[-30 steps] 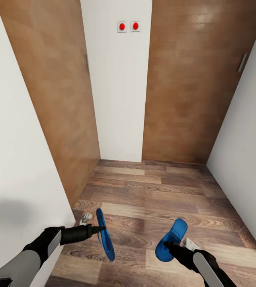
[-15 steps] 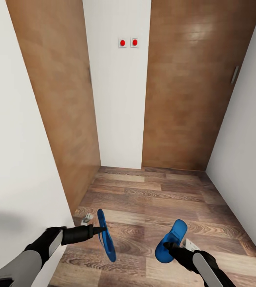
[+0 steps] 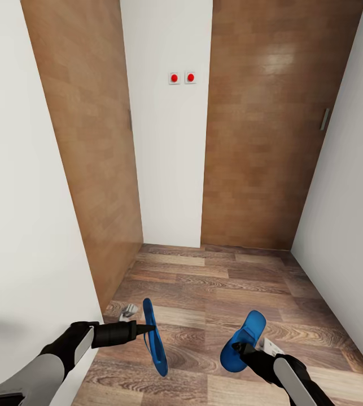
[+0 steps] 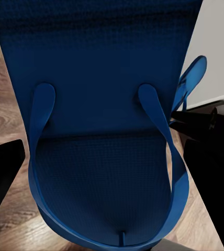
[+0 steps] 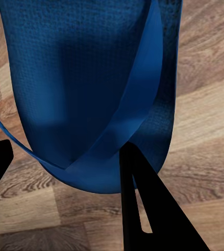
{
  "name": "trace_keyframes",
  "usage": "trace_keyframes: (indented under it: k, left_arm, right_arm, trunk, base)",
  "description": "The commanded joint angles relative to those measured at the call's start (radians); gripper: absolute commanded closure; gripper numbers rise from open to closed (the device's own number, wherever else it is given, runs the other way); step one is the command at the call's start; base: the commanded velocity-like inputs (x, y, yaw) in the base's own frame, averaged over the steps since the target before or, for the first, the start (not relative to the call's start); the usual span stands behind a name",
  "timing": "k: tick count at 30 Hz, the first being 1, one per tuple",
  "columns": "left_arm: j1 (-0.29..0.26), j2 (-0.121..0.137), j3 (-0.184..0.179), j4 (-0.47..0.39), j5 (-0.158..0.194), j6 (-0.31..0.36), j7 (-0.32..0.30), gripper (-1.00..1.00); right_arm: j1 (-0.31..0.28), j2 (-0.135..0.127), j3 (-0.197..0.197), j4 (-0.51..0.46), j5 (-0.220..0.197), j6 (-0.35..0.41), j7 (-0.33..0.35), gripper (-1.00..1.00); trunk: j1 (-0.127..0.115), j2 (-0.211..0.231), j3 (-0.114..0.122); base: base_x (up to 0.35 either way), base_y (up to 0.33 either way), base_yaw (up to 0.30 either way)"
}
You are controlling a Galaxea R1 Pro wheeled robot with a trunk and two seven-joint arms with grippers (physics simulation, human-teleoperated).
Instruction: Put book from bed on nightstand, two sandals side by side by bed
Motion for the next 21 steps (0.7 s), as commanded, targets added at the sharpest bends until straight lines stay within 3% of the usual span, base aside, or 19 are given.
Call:
trace_keyframes:
  k: [1, 21]
  left_arm:
    - [0.000, 0.000, 0.003, 0.000, 0.003, 0.010, -0.003, 1.00]
    - [0.000, -0.001, 0.003, 0.007, 0.004, 0.010, -0.003, 1.00]
  right_arm:
    - [-0.001, -0.001, 0.003, -0.002, -0.012, 0.000, -0.012, 1.00]
    - [-0.001, 0.000, 0.006, -0.002, -0.005, 0.000, -0.013, 1.00]
  trunk:
    - [0.000, 0.000, -0.001]
    - [0.000, 0.000, -0.001]
  base:
    - [0.000, 0.000, 0.000]
    - [0.000, 0.000, 0.000]
